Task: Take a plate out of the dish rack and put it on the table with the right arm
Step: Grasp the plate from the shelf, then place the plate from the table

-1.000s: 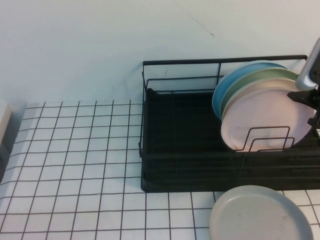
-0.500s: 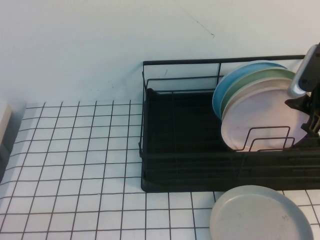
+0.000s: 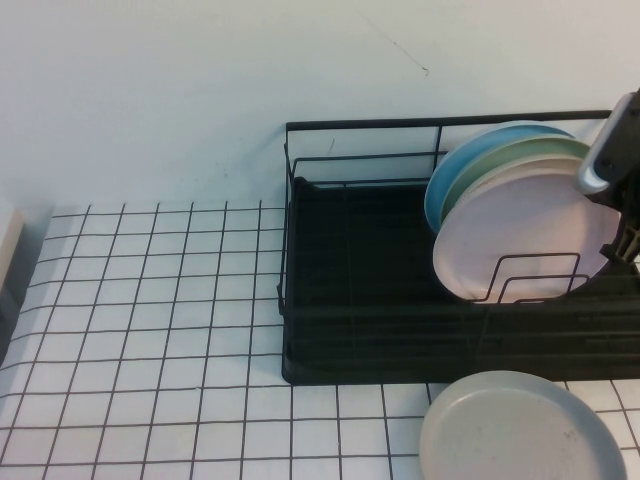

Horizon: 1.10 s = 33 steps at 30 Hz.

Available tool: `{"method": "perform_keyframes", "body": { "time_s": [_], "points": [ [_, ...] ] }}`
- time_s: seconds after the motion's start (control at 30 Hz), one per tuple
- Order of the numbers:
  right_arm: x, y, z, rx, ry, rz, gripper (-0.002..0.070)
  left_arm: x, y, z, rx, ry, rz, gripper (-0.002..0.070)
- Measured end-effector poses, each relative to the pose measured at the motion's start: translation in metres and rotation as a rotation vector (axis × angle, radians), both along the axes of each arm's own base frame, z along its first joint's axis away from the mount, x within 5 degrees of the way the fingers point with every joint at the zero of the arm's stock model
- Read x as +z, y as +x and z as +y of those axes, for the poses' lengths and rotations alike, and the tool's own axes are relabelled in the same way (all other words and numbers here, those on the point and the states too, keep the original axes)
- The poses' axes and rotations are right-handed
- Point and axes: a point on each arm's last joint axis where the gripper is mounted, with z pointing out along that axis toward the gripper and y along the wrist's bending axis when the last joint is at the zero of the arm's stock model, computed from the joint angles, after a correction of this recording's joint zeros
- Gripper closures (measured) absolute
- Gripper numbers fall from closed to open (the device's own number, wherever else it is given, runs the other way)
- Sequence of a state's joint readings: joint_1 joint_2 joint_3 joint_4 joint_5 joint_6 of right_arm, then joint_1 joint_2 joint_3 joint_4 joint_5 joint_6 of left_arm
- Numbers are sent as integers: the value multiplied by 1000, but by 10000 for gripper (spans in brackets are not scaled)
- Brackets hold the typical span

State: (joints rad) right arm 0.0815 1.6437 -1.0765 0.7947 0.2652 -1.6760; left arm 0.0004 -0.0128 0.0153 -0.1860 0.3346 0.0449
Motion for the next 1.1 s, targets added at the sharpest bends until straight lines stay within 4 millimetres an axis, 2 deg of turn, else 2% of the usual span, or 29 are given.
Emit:
{"method": "perform_keyframes", "body": {
  "time_s": [0.13,0.3,0.47,0.57,0.67,0.73,0.8,0.93,1.1],
  "points": [
    [19,-7,-1,-5,10,-52,646,0,0,0,2,-5,0,678],
    [69,-34,-1,-19,69,-169,647,0,0,0,2,-5,0,678],
    [122,-82,1,-35,250,-217,654,0,0,0,2,-5,0,678],
    [137,-115,7,-17,374,-112,655,0,0,0,2,-5,0,678],
    [128,-137,13,6,428,141,655,0,0,0,2,-5,0,678],
    [105,-152,17,16,430,381,656,0,0,0,2,-5,0,678],
    [77,-162,16,-1,414,537,657,0,0,0,2,-5,0,678],
    [27,-165,12,-134,422,621,658,0,0,0,2,-5,0,678],
    [-8,-151,8,-248,423,655,658,0,0,0,2,-5,0,678]
  ]
}}
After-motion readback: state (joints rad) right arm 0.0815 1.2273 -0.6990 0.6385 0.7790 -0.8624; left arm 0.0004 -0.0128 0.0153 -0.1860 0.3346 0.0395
